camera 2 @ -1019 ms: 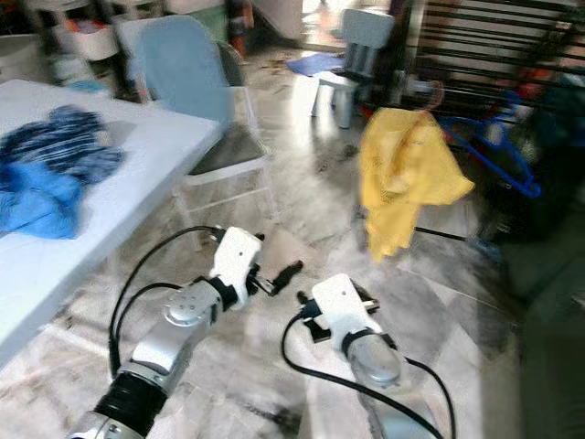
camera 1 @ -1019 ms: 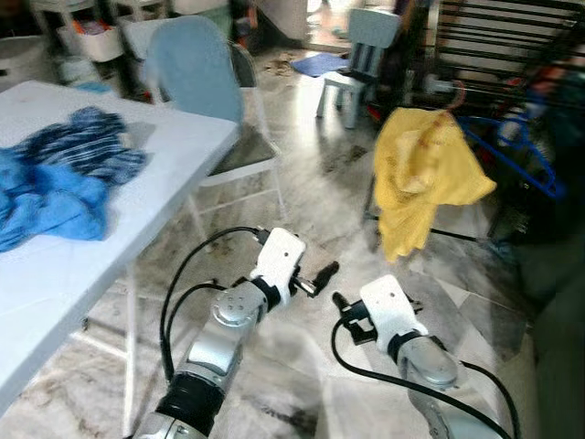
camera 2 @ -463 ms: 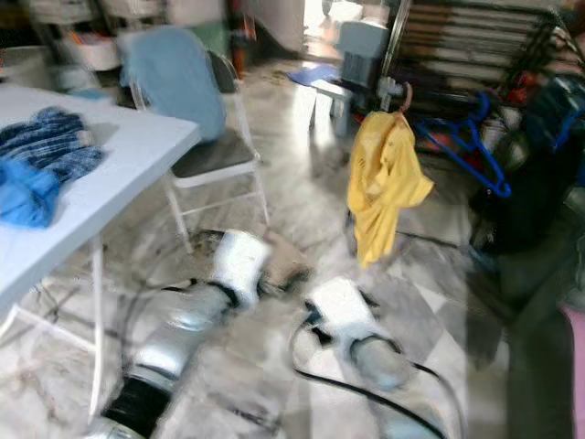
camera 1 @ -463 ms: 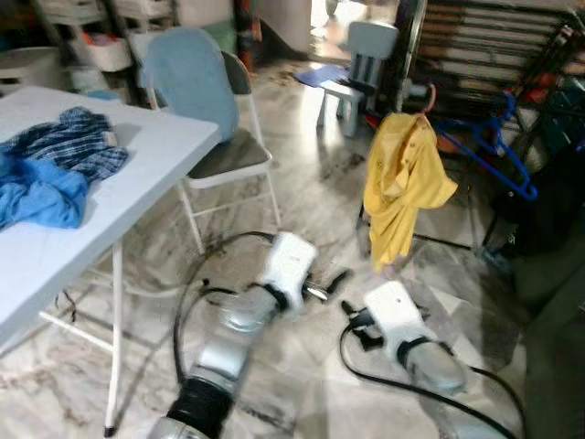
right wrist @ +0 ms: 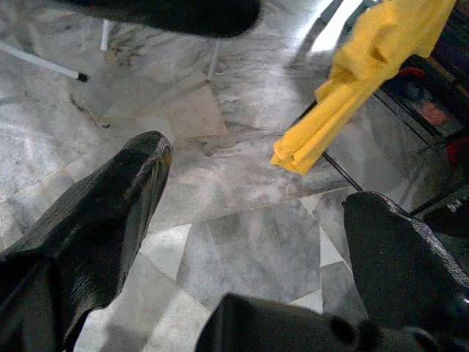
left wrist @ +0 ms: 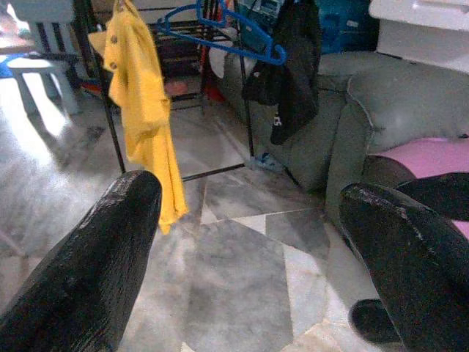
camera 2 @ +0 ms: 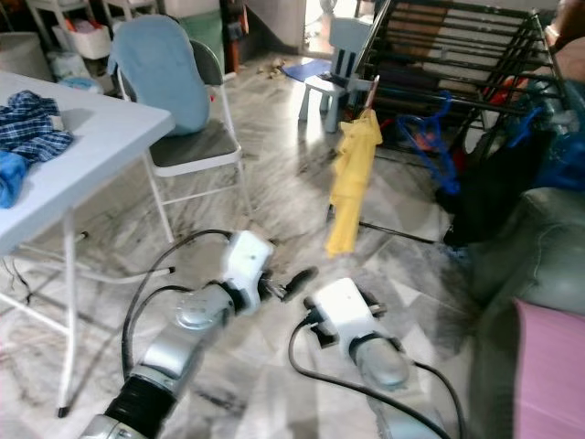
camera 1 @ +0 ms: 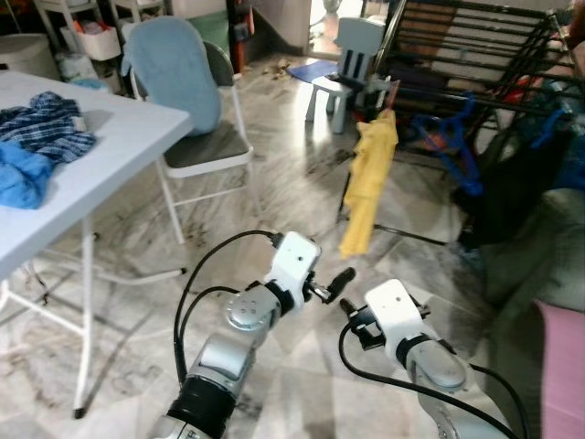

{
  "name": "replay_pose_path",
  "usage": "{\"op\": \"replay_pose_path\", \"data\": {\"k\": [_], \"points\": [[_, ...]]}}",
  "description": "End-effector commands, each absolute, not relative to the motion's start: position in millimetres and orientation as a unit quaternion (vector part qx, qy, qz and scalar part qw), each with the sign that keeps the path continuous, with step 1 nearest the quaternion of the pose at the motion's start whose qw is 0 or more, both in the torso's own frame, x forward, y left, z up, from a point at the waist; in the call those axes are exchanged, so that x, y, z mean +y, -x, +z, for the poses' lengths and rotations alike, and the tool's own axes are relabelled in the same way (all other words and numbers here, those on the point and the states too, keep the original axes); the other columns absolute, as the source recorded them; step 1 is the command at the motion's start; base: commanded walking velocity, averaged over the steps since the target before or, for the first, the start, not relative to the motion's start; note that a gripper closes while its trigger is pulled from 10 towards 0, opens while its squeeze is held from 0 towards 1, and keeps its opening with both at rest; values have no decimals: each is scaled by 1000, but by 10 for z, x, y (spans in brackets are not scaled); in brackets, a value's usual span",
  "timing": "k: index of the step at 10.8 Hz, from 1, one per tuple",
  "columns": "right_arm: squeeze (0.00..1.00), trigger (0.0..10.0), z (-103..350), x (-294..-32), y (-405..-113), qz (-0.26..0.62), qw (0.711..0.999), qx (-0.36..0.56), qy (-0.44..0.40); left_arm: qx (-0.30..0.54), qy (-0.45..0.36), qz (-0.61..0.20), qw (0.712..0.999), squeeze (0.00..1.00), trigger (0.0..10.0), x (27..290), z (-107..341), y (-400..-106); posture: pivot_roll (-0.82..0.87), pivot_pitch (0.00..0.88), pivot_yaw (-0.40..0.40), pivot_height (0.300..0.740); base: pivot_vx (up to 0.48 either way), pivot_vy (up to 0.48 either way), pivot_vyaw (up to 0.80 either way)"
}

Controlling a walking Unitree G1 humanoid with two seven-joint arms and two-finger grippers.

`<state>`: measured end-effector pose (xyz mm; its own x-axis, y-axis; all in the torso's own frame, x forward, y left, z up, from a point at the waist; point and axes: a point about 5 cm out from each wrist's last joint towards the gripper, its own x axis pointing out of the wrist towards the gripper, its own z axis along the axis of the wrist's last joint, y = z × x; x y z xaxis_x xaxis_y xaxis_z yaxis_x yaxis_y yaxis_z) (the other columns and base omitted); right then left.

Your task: Hang hanger

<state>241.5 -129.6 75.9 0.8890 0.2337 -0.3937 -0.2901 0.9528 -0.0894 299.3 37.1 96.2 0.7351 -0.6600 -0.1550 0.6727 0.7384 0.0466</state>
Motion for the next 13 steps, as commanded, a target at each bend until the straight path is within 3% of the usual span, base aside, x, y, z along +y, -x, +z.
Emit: {"op": "replay_pose_path", "data": {"k": [1, 5, 7, 8, 9, 13], "points": [[0, 10000, 787, -1273, -2436, 130, 973, 182, 62, 54, -65, -336, 938, 0, 10000, 465, 1002, -3043, 13, 0, -56, 740, 0, 0, 0], [0, 10000, 940, -1513, -2499, 7, 995, 103, 9, 62, -148, -274, 948, 0, 10000, 796, 976, -3164, 38, 0, -26, 740, 0, 0, 0], [0, 10000, 956, -1806, -2246, -58, 994, 81, 38, 74, -172, -237, 953, 0, 10000, 1239, 988, -3182, 50, 0, 13, 740, 0, 0, 0], [0, 10000, 947, -1844, -2197, -63, 994, 82, 40, 78, -171, -236, 953, 0, 10000, 1293, 971, -3153, 51, 0, 13, 740, 0, 0, 0], [0, 10000, 904, -1997, -2018, -74, 992, 90, 47, 106, -167, -242, 950, 0, 10000, 1438, 830, -2945, 51, 0, 7, 740, 0, 0, 0], [0, 10000, 971, -1929, -2161, -27, 994, 74, 72, 103, -129, -239, 957, 0, 10000, 1399, 793, -2762, 66, 0, -36, 740, 0, 0, 142]]}}
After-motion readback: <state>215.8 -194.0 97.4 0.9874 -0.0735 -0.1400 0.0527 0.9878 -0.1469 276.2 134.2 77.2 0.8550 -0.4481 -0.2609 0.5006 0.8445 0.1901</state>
